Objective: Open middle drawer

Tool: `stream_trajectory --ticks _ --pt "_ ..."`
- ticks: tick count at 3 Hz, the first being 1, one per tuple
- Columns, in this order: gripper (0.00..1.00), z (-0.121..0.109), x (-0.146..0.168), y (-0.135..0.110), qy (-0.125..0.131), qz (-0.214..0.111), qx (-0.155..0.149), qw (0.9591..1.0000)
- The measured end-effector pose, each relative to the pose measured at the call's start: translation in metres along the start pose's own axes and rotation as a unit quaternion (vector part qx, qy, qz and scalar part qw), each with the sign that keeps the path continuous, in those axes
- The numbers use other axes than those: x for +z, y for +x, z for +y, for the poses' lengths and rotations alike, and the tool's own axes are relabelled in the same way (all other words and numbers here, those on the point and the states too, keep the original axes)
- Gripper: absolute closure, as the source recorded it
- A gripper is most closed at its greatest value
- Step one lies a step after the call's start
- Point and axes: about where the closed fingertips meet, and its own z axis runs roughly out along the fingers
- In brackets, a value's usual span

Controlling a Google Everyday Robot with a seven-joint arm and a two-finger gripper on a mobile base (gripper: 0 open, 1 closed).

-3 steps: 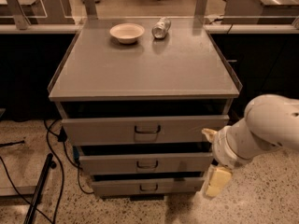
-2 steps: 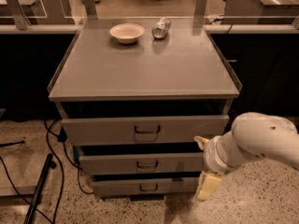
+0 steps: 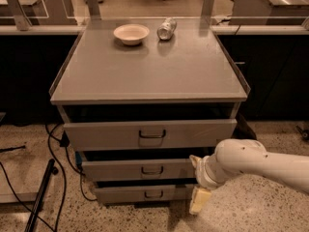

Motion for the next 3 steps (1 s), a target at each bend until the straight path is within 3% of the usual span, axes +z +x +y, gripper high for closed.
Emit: stream_trajectory --ticks 1,3 --pt "0.0 0.0 0.0 0.0 0.0 0.0 0.0 1.0" --pt "0.0 -0.009 0.028 0.029 0.016 -0.011 0.003 0.9998"
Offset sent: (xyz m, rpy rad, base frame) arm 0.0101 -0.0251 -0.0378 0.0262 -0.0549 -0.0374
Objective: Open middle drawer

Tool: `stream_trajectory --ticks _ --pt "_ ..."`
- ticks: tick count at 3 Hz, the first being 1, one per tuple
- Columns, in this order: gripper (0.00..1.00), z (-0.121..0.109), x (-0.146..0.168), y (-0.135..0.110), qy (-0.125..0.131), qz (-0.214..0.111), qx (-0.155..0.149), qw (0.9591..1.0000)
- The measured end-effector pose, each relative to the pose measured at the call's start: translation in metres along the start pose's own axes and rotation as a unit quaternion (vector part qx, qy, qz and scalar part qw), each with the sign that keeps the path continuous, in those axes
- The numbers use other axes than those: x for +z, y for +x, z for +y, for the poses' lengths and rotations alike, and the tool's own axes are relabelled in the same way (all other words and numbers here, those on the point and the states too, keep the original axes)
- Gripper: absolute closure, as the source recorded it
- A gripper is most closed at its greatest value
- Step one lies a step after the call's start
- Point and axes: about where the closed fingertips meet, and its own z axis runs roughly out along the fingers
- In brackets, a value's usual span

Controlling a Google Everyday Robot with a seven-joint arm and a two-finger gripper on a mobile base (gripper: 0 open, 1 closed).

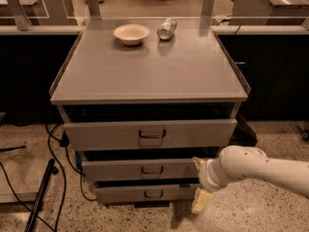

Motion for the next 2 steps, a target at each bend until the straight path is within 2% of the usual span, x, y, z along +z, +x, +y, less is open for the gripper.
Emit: stream_trajectory --ticks 2 --pt "0.0 -0.021 0.043 0.013 0.007 -0.027 -0.021 0.9994"
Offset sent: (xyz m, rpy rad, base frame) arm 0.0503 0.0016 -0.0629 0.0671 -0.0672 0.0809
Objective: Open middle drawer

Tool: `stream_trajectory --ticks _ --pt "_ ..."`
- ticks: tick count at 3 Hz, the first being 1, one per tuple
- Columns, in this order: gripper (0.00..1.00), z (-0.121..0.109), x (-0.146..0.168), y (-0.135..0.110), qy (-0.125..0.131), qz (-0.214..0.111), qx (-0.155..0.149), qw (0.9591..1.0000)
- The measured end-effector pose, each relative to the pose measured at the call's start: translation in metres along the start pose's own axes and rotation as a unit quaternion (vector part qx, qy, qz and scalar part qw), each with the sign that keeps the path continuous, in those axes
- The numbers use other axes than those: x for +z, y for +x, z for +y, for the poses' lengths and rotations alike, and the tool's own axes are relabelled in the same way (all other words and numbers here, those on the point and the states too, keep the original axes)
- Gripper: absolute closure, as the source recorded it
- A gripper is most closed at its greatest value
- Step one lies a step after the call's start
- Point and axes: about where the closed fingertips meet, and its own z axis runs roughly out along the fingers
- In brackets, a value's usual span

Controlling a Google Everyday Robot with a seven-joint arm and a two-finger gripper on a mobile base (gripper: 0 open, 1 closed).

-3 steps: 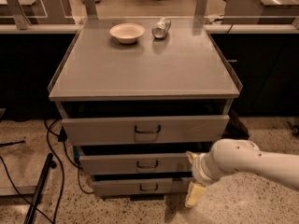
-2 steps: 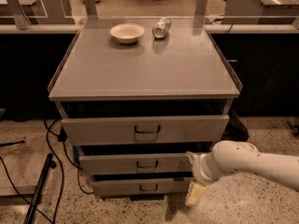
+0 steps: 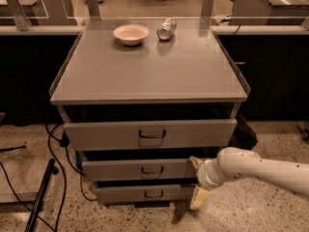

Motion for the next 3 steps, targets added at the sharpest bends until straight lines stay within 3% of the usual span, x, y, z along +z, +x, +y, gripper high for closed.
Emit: stream_trajectory --ticks 3 --pt "0.0 -0.032 0.049 0.003 0.003 -0.017 -0.042 0.999"
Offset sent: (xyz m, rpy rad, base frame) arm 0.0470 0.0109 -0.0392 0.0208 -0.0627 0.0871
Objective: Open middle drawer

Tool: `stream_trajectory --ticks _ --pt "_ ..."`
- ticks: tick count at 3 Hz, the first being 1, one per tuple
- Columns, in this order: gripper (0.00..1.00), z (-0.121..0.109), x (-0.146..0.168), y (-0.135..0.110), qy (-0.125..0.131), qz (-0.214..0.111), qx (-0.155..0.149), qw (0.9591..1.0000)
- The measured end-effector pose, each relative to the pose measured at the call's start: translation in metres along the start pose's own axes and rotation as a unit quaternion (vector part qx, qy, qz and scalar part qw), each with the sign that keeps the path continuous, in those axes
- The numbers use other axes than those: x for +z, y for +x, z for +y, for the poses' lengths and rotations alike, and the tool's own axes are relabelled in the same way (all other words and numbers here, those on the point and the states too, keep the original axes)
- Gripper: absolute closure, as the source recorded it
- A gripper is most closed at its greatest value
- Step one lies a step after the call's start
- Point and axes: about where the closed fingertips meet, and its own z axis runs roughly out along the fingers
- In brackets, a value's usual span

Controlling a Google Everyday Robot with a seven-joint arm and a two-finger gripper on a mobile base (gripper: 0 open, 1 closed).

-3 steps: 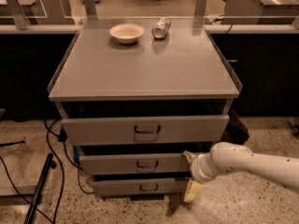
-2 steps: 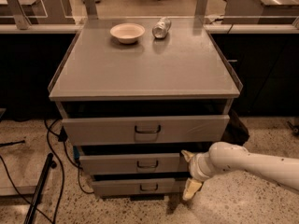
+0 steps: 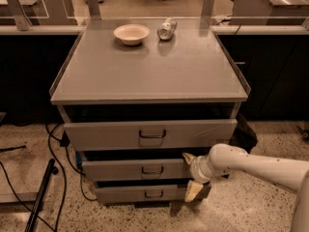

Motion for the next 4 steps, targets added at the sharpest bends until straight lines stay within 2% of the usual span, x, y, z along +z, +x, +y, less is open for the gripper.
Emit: stream_trajectory --ticks 1,2,4 --pt "0.0 -0.0178 0.0286 0.003 -0.012 0.016 -0.009 0.9998" --pt "0.0 -0.0157 0.0306 0.0016 -0.018 0.019 -0.009 0.9996" --pt "0.0 -0.0084 0.0239 0.0056 -0.057 0.041 0.017 0.9974"
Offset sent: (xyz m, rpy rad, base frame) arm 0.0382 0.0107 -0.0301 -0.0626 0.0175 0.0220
